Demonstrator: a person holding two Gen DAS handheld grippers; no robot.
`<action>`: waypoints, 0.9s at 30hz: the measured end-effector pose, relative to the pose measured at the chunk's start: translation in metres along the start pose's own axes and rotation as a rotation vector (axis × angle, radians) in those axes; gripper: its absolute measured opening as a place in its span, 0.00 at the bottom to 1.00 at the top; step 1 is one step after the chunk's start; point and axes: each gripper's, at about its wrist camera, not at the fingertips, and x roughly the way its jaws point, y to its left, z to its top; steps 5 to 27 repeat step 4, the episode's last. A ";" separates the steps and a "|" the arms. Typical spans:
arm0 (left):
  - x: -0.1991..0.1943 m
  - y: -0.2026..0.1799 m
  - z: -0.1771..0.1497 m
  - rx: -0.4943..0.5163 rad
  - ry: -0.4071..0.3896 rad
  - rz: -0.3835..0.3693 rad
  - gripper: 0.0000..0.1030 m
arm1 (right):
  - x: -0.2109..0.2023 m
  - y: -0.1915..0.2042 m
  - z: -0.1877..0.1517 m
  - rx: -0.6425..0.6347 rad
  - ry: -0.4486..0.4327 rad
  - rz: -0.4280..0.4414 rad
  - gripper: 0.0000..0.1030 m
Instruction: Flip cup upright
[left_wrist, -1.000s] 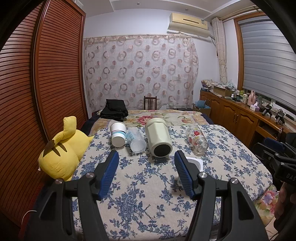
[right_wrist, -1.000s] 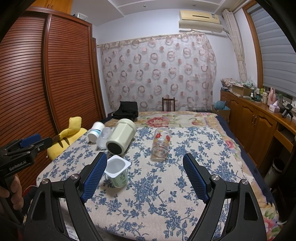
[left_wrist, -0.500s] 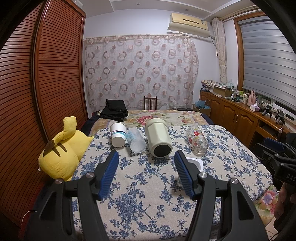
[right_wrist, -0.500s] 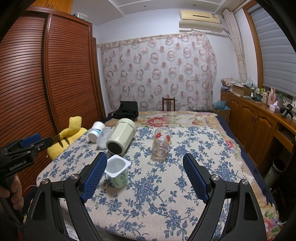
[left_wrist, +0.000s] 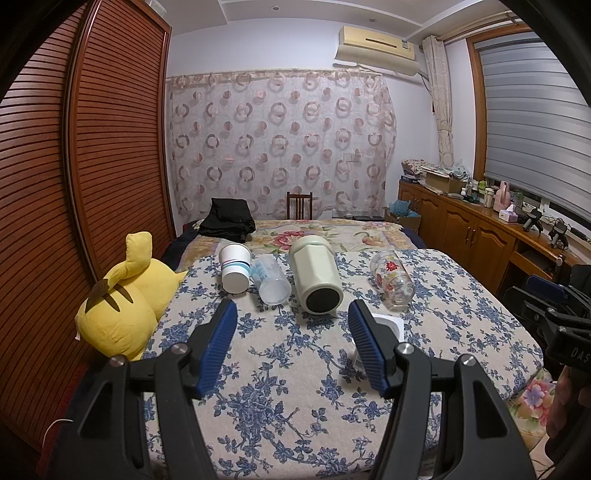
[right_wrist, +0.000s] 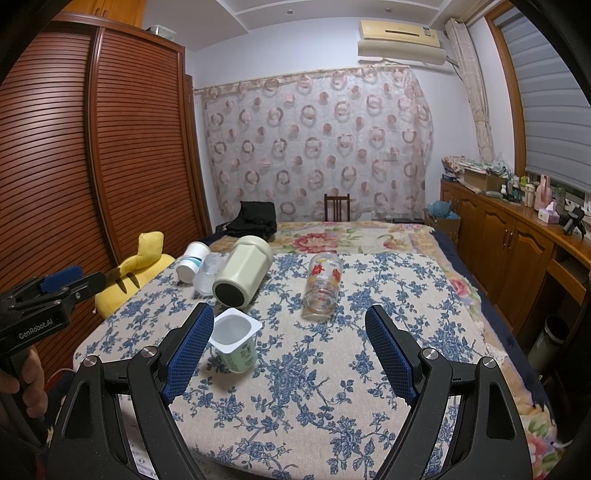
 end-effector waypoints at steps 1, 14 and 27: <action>0.000 -0.001 0.001 0.000 0.000 0.000 0.61 | 0.000 -0.001 0.000 -0.001 0.000 0.000 0.83; 0.000 -0.001 0.000 -0.001 0.000 0.000 0.61 | 0.001 -0.001 0.000 0.001 0.001 0.001 0.83; 0.000 -0.001 0.000 -0.001 0.000 0.000 0.61 | 0.001 -0.001 0.000 0.001 0.001 0.001 0.83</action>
